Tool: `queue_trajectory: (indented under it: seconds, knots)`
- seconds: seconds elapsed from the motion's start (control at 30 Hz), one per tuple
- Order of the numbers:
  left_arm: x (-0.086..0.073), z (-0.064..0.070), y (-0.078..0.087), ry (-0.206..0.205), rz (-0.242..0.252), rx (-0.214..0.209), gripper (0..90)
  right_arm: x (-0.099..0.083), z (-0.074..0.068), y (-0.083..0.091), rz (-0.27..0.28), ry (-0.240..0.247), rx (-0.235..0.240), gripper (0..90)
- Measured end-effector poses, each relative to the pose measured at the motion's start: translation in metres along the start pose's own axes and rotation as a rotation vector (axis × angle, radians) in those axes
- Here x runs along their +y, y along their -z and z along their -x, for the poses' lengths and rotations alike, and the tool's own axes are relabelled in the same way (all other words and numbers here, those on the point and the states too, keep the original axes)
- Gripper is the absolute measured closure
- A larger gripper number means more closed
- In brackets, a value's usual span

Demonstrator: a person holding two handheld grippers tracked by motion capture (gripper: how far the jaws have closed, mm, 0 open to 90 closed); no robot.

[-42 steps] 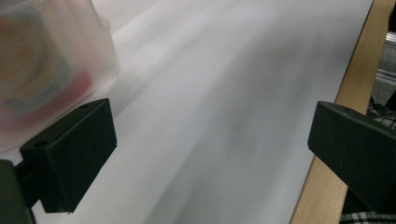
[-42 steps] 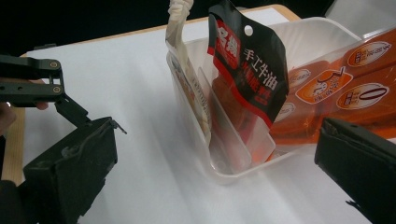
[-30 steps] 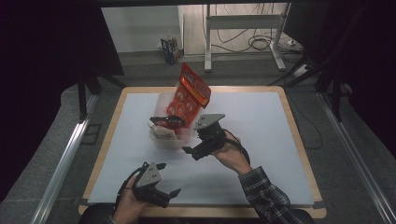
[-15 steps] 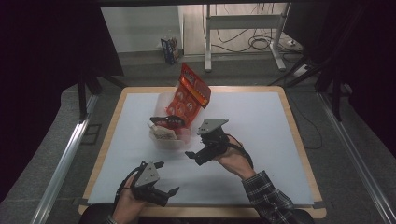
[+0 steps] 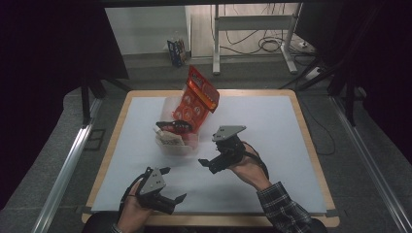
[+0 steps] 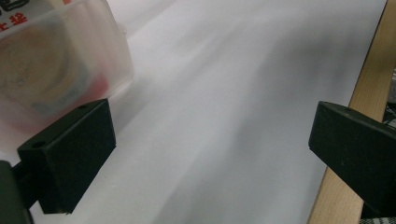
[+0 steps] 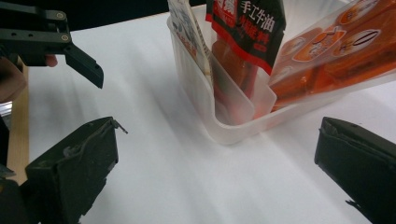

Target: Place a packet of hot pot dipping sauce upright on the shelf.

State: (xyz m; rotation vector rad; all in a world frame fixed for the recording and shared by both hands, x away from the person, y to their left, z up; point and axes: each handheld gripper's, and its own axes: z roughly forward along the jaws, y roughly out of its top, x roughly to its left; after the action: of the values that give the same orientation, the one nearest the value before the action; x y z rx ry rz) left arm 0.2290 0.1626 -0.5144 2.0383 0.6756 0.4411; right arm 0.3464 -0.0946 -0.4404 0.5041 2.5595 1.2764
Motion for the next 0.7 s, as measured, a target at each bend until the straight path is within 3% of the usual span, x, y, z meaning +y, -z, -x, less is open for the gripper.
queue_trajectory:
  seconds: [0.33,0.7]
  knots:
    - [0.000,-0.004,0.001,0.016,0.021,0.002,0.4,-0.004,-0.005,0.013,0.018,0.017,-0.030,0.0]
    - [-0.002,-0.009,0.004,0.033,0.052,0.038,1.3,-0.011,-0.006,0.025,0.029,0.012,-0.057,0.0]
